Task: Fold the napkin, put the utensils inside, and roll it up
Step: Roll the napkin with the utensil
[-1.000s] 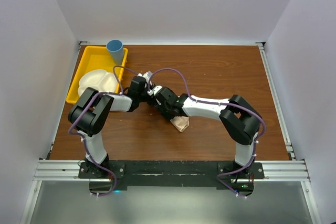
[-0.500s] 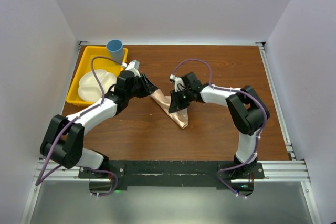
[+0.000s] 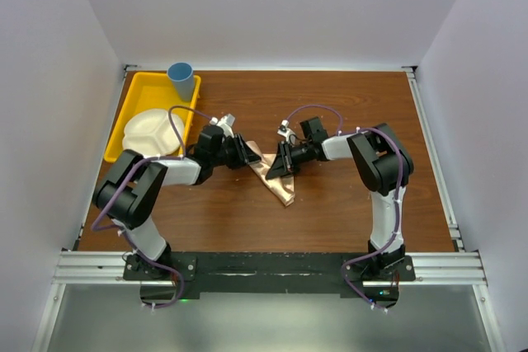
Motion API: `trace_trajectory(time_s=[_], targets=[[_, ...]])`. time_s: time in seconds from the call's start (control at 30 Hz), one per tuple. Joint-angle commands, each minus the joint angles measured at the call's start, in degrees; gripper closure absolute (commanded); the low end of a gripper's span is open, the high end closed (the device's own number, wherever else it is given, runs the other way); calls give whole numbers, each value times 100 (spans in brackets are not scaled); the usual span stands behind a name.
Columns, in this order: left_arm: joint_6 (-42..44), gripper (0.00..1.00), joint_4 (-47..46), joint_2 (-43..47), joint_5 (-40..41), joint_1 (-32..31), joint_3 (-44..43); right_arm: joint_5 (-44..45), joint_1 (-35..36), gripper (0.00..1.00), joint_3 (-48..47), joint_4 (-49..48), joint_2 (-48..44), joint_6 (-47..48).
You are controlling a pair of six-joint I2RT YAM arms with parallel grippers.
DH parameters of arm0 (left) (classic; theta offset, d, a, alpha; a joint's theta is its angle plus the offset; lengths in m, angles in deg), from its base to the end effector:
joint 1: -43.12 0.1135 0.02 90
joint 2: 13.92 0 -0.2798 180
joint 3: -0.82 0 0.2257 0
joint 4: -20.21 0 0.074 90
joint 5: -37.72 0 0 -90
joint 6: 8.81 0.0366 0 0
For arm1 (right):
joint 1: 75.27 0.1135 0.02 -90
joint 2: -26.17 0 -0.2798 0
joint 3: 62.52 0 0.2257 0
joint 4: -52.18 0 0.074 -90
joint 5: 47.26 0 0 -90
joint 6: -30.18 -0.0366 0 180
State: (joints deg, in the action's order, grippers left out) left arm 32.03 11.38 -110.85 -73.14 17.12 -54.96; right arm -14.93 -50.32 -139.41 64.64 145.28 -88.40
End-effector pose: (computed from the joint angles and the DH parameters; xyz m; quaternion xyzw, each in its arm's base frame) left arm 0.2775 -0.1499 0.1849 -0.0874 0.8615 -0.4150 0.2792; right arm 0.3291 0.1872 0.1299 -0.1198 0.8389 0.5300 0.0303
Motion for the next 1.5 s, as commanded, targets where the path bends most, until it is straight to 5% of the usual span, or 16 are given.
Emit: trace_trajectory(time_s=[0.0,0.33,0.7,1.0,1.07,1.2,1.47], targets=[[-242,69,-897,-221,-173,-10,-16,299,1,78,-48,594,7,290],[-234,73,-203,-643,223,-10,-104,2311,247,46,-629,2745,-1038,1688],[-128,74,78,-547,258,-10,-262,4026,862,45,-24,3215,-2093,2023],[-49,74,263,-521,214,-10,-376,5044,915,65,584,2994,-2436,2111],[-32,74,333,-477,170,-10,-411,5317,1038,63,383,3161,-2550,2233],[-14,74,526,-406,153,-10,-499,5495,1328,43,74,3118,-2936,2444],[-75,73,790,-187,188,-2,-657,5520,1732,34,-593,2547,-2332,3094]])
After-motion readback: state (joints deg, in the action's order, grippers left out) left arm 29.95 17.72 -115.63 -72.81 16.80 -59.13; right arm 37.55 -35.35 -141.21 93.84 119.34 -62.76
